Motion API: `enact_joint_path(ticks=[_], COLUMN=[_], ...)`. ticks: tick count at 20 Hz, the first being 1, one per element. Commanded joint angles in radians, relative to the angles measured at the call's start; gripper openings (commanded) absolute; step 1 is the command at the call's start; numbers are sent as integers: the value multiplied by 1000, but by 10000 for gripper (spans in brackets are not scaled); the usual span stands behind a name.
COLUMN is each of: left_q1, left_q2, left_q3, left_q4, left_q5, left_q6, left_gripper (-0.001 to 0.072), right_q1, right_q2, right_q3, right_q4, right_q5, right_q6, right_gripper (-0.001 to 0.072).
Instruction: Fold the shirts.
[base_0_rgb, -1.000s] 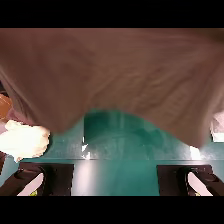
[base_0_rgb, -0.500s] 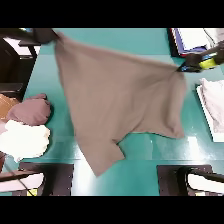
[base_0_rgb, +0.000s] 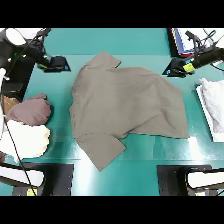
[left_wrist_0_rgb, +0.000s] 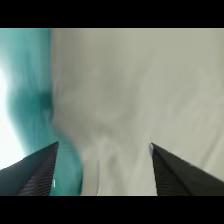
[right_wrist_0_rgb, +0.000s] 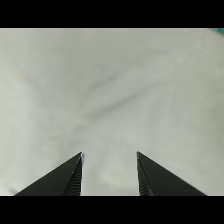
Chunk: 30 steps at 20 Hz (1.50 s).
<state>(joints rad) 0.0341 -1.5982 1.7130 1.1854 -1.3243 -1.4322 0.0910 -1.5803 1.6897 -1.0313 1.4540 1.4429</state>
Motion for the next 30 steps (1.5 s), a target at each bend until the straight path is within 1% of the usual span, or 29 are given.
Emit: enact_joint_path(ticks=[1, 3, 5, 7, 10, 12, 14, 15, 17, 20, 21, 23, 24, 25, 28, 30], left_q1=[48, 47, 47, 47, 45, 18, -49, -89, -154, -187, -194, -195, -195, -195, -195, -195], left_q2=[139, 286, 423, 550, 667, 689, 690, 690, 690, 690, 690, 691, 692, 694, 696, 695], left_q3=[-203, -441, -661, -868, -1086, -1175, -1233, -1256, -1291, -1313, -1313, -1312, -1312, -1302, -1225, -1167], left_q4=[14, 5, 2, -21, -101, -147, -181, -192, -195, -224, -248, -299, -317, -317, -297, -291], left_q5=[-26, 42, 76, 79, 99, 134, 193, 236, 316, 340, 352, 371, 374, 368, 310, 292], left_q6=[-4, -5, -18, -30, -31, -31, -34, -47, -102, -114, -113, -89, -75, -67, -51, -34], left_gripper=[661, 661, 661, 661, 661, 661, 661, 661, 661, 660, 647, 238, 75, 27, 27, 27], right_q1=[-46, -61, -82, -93, -94, -94, -94, -94, -94, -94, -94, -95, -105, -124, -249, -380], right_q2=[140, 263, 378, 461, 544, 562, 575, 577, 579, 579, 579, 579, 578, 578, 587, 625], right_q3=[-164, -322, -461, -552, -633, -640, -640, -640, -640, -640, -640, -640, -640, -640, -670, -771], right_q4=[43, 43, 43, 43, 44, 45, 45, 45, 46, 45, 45, 43, 39, 27, -90, -165], right_q5=[26, -20, -73, -114, -159, -161, -161, -161, -157, -143, -149, -147, -127, -99, 0, 13], right_q6=[-39, -39, -39, -39, -39, -39, -39, -39, -39, -39, -39, -39, -39, -39, -39, -38], right_gripper=[387, 387, 387, 387, 387, 387, 387, 387, 387, 387, 387, 387, 387, 387, 387, 387])
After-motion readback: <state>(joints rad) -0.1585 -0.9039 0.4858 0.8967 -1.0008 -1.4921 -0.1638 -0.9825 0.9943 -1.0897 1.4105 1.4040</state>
